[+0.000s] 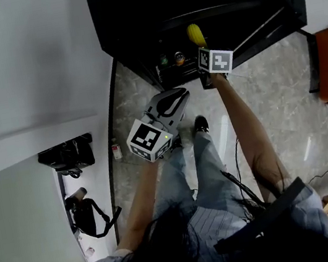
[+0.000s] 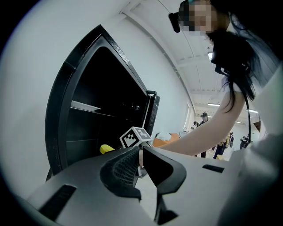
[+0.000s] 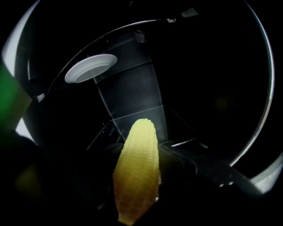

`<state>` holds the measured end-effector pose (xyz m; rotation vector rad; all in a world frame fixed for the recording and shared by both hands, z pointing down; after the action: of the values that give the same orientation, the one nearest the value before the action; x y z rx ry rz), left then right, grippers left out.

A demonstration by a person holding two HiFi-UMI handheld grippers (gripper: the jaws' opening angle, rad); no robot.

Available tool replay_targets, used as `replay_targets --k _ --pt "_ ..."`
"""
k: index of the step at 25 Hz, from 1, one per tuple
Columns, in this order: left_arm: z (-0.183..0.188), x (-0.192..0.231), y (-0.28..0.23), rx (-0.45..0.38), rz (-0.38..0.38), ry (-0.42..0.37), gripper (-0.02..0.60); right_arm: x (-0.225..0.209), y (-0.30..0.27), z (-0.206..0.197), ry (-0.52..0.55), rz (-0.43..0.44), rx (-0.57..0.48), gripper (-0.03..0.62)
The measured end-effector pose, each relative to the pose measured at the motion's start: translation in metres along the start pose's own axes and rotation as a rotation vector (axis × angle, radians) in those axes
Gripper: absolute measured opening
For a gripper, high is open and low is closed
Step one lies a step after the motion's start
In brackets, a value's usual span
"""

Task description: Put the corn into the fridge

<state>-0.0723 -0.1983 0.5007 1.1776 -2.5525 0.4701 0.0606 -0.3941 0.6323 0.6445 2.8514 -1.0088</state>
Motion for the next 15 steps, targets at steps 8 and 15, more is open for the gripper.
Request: replay_targets --k 8,15 --pt "-0.004 0.000 0.006 0.041 -0.002 -0.010 0.018 -0.002 -0.026 0.003 0.039 -0.055 0.031 0.253" --pt "-0.011 0.006 0.016 0.067 0.017 0.005 0.018 0.002 -0.048 0.013 0.116 -0.034 0.063 0.252"
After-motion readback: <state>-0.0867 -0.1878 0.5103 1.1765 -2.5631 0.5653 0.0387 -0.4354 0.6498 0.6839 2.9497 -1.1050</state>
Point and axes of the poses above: the fingertips, and each gripper's own axes: y backward along the fingers, x to its left, z out of its top, the point moved 6 cm from there along y, backward along the fingers, and after that the axes turned 8 degrees about y, right-handed, at the moved point
